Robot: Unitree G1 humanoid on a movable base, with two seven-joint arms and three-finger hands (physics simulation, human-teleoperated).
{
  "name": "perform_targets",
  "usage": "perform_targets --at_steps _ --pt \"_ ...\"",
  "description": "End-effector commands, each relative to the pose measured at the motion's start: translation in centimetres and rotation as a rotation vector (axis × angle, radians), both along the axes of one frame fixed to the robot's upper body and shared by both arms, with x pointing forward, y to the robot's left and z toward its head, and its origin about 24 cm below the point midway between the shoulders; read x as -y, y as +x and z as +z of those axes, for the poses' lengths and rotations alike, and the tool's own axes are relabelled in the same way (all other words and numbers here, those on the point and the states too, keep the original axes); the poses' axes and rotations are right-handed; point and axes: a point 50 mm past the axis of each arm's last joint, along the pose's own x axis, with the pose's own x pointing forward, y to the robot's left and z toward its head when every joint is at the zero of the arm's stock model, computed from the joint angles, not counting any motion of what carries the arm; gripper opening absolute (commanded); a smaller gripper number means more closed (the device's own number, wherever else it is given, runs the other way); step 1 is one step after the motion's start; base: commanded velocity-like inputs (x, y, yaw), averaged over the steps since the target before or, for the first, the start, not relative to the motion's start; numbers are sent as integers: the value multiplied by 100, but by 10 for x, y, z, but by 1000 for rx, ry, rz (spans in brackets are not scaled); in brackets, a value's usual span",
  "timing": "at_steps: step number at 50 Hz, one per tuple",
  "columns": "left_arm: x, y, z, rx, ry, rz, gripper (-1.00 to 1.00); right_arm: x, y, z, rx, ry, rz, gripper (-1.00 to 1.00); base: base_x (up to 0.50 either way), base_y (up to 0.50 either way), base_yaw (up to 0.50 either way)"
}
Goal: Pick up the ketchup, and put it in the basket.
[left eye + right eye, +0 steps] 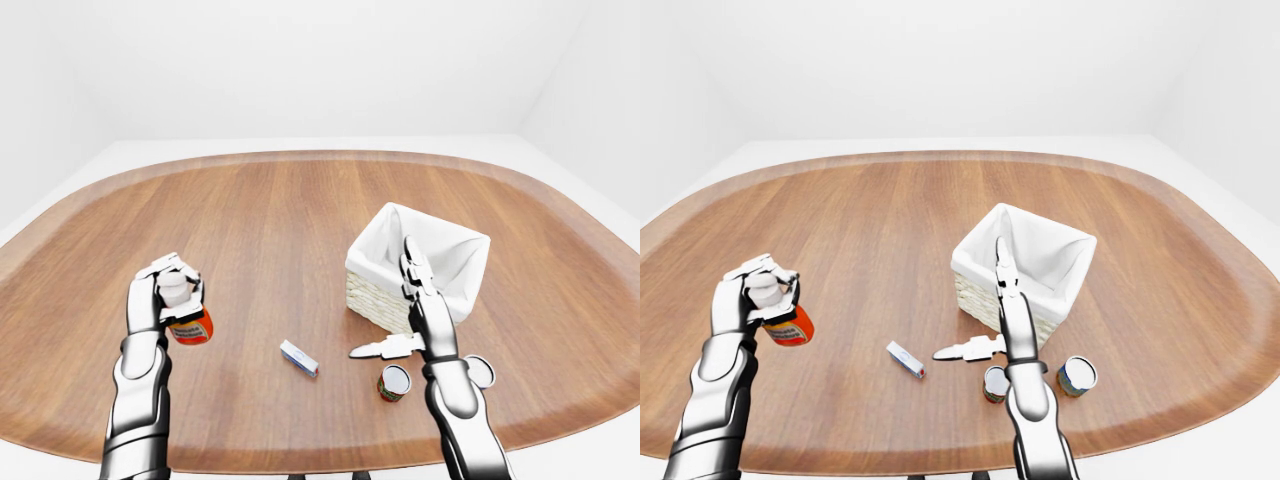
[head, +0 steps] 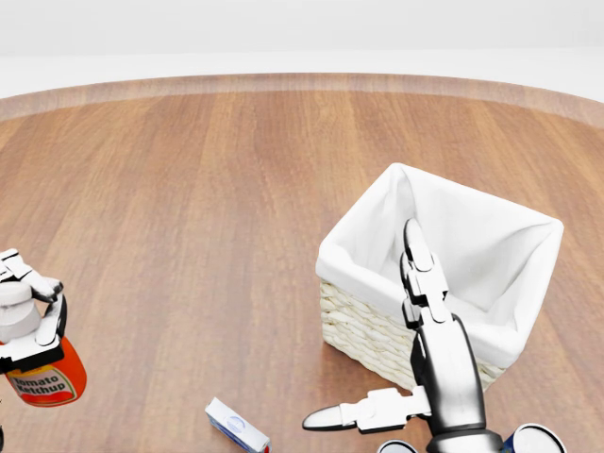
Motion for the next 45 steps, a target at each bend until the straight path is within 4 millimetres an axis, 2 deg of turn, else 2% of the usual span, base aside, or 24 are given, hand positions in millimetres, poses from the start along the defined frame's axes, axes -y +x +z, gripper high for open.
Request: perform_targets --at_steps 1,17,31,45 --pt "26 5 28 128 -5 -63 -93 -1 0 0 0 -3 2 100 0 0 0" --pt "72 10 48 146 -14 -183 -92 3 2 1 4 33 -7 100 0 0 0" --pt "110 1 53 173 -16 -286 -92 5 5 -2 12 27 -12 100 0 0 0" --pt "142 -9 74 273 7 -380 -92 2 5 -4 5 23 -2 100 0 0 0"
